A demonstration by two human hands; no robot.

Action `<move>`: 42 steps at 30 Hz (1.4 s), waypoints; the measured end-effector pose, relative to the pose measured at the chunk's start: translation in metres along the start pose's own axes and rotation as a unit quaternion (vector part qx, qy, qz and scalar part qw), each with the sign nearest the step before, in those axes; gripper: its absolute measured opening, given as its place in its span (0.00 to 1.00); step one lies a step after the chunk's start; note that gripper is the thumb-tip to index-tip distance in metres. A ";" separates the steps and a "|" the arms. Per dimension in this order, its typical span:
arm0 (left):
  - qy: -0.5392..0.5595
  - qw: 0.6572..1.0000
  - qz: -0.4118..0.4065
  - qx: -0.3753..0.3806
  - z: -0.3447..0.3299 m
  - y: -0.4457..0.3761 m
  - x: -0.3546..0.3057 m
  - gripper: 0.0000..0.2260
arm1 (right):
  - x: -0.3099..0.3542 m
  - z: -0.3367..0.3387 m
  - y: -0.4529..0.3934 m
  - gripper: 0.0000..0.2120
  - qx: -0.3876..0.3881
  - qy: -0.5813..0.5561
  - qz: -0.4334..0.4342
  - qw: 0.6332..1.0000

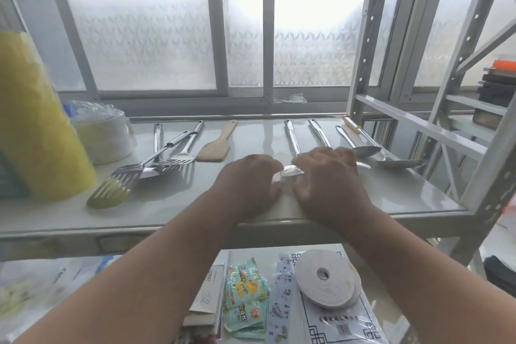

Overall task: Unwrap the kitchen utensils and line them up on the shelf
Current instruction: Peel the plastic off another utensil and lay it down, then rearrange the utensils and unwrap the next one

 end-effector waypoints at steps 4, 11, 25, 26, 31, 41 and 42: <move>-0.052 0.998 0.033 -0.021 0.028 0.039 0.043 0.18 | 0.057 0.000 -0.023 0.14 -0.012 -0.012 0.041 0.999; -0.022 0.980 0.197 -0.031 0.061 0.124 0.146 0.15 | 0.170 -0.028 -0.073 0.14 0.070 -0.088 0.123 0.986; 0.073 0.978 0.169 0.095 0.033 0.089 0.181 0.24 | 0.193 -0.054 -0.107 0.12 0.108 -0.045 0.145 0.983; 0.088 0.977 0.163 0.105 0.034 0.088 0.182 0.23 | 0.191 -0.054 -0.106 0.12 0.106 -0.050 0.144 0.983; 0.152 0.962 0.144 0.175 0.036 0.084 0.186 0.26 | 0.184 -0.047 -0.091 0.13 0.127 -0.096 0.147 0.976; 0.132 0.966 0.174 0.138 0.036 0.053 0.175 0.20 | 0.148 -0.033 -0.057 0.08 0.125 -0.212 0.121 0.962; 0.129 0.968 0.182 0.117 0.036 0.049 0.173 0.18 | 0.147 -0.032 -0.056 0.07 0.129 -0.229 0.107 0.959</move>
Point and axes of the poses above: each hand's wrist, its own y-axis away from the middle knuckle, its own z-axis out of the back of the hand, x = y × z, the point moved 2 cm from there along -y, towards the middle knuckle, and after that the axes turned 12 degrees about x, right-handed, at the moved point
